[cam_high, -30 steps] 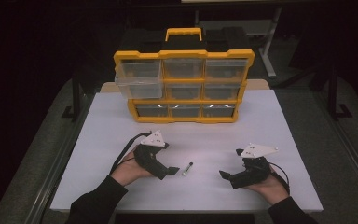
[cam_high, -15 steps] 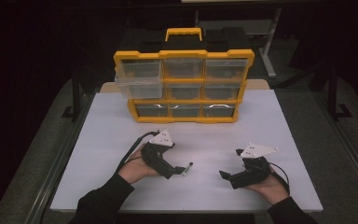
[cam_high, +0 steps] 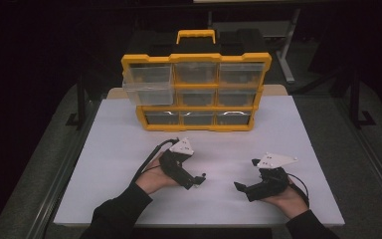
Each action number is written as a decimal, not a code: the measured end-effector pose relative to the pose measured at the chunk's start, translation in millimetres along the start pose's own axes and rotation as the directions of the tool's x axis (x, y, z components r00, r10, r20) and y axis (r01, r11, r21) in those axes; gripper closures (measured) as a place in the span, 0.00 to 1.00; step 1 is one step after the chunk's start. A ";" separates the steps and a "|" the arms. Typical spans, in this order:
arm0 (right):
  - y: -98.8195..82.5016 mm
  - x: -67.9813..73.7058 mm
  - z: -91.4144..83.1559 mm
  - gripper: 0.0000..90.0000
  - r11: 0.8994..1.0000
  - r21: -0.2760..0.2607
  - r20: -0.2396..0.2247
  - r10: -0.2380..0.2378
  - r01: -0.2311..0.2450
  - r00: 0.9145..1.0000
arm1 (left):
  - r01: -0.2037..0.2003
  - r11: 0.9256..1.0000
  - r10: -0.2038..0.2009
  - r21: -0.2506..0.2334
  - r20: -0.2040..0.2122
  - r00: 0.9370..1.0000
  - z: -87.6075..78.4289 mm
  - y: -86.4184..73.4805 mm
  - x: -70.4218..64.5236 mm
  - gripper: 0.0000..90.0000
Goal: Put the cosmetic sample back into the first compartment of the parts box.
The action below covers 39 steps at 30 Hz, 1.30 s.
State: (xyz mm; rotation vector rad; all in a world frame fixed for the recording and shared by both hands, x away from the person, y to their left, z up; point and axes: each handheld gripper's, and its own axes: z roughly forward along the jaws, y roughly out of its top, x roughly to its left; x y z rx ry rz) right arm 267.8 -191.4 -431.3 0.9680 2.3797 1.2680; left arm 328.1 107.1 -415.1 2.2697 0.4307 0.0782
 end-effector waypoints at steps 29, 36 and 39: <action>-1.5 -0.3 -0.5 0.00 1.000 0.005 -0.002 -0.006 0.006 1.000 | -0.009 0.992 0.007 0.125 0.012 1.000 29.7 -4.1 -6.5 0.00; -1.6 -0.1 0.0 0.00 1.000 0.007 -0.005 -0.006 0.006 1.000 | -0.015 0.985 0.014 0.170 0.002 1.000 33.2 -6.2 -7.7 0.00; -1.6 -0.1 0.1 0.00 1.000 0.007 -0.006 -0.005 0.005 1.000 | -0.022 0.983 0.022 0.185 -0.001 1.000 34.1 -6.8 -7.7 0.00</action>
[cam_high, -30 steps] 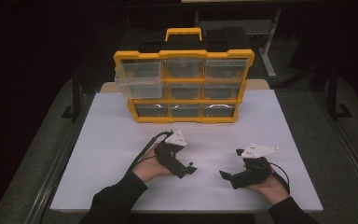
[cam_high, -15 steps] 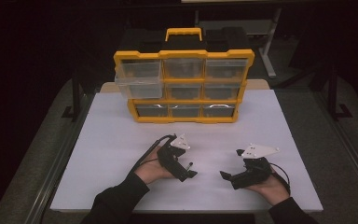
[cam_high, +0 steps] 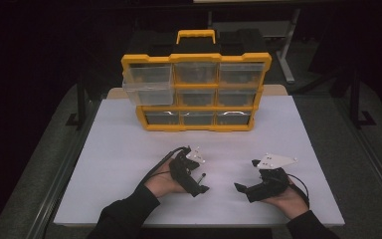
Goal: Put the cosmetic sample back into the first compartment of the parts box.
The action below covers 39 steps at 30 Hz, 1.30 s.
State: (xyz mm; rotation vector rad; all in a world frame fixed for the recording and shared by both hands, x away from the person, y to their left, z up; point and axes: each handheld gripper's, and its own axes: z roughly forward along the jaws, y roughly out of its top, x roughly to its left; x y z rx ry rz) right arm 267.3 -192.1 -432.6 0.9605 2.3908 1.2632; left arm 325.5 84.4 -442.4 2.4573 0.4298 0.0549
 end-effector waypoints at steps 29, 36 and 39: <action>-0.1 -0.3 0.1 0.00 1.000 0.006 0.001 0.003 -0.003 1.000 | -0.005 1.000 0.005 0.003 0.013 1.000 -6.8 -0.2 1.0 0.42; -0.1 -0.2 0.0 0.00 1.000 0.005 0.001 0.003 -0.003 1.000 | -0.003 1.000 0.003 0.003 0.018 1.000 -6.8 -0.3 1.1 0.55; -0.1 -0.2 -0.1 0.00 1.000 0.005 0.000 0.003 -0.003 1.000 | -0.002 1.000 0.002 0.000 0.018 1.000 -7.3 -0.2 1.4 0.60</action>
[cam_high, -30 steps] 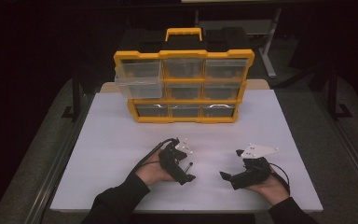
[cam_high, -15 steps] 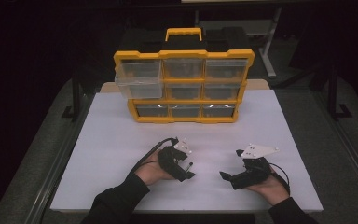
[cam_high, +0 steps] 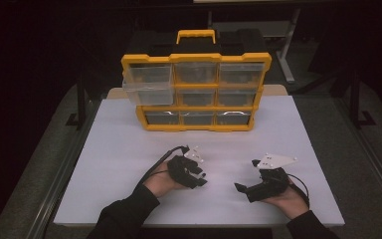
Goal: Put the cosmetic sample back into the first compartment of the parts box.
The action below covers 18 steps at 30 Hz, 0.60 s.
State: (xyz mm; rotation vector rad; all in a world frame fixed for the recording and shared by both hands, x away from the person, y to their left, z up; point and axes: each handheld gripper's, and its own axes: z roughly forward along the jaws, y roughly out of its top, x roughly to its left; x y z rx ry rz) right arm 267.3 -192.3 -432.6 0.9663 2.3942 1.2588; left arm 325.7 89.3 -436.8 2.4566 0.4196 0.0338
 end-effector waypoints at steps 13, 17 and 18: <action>0.0 0.0 0.1 0.00 1.000 0.000 0.000 0.000 0.000 1.000 | 0.001 1.000 -0.001 0.011 0.013 1.000 1.2 -0.2 -0.4 0.72; 0.0 0.0 0.0 0.00 1.000 0.000 0.000 0.000 0.000 1.000 | 0.001 1.000 -0.001 0.017 0.011 1.000 2.2 -0.4 -0.9 0.75; 0.0 -0.1 0.0 0.00 1.000 0.000 0.000 0.000 0.000 1.000 | 0.002 1.000 -0.002 0.018 0.011 1.000 2.4 -0.4 -0.9 0.75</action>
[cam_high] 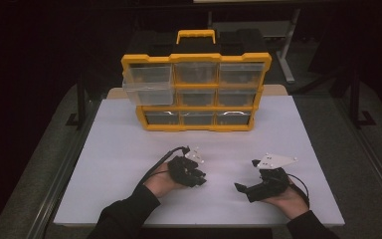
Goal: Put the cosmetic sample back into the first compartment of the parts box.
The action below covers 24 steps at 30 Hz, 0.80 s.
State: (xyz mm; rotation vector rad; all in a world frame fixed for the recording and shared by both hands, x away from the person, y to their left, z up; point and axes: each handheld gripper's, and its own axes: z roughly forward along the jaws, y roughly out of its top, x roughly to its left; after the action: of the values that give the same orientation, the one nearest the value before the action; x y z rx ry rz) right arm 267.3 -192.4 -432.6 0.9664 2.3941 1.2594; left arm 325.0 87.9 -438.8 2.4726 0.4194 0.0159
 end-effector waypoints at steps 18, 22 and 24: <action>-0.2 0.0 0.3 0.00 1.000 0.004 -0.002 -0.001 0.001 1.000 | 0.005 1.000 -0.005 0.010 -0.010 1.000 0.6 -0.2 0.1 0.84; -0.2 0.0 0.4 0.00 1.000 0.004 -0.002 -0.001 0.001 1.000 | 0.011 1.000 -0.010 0.005 -0.008 1.000 0.9 -0.6 0.7 0.86; -0.2 0.0 0.3 0.00 1.000 0.004 -0.002 0.000 0.000 1.000 | 0.011 1.000 -0.011 0.005 -0.008 1.000 0.8 -0.7 0.9 0.87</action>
State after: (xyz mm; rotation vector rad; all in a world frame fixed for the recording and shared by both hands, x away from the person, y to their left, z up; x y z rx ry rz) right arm 267.5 -192.3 -432.9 0.9666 2.3995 1.2564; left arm 325.7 88.2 -440.0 2.4762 0.4372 0.0197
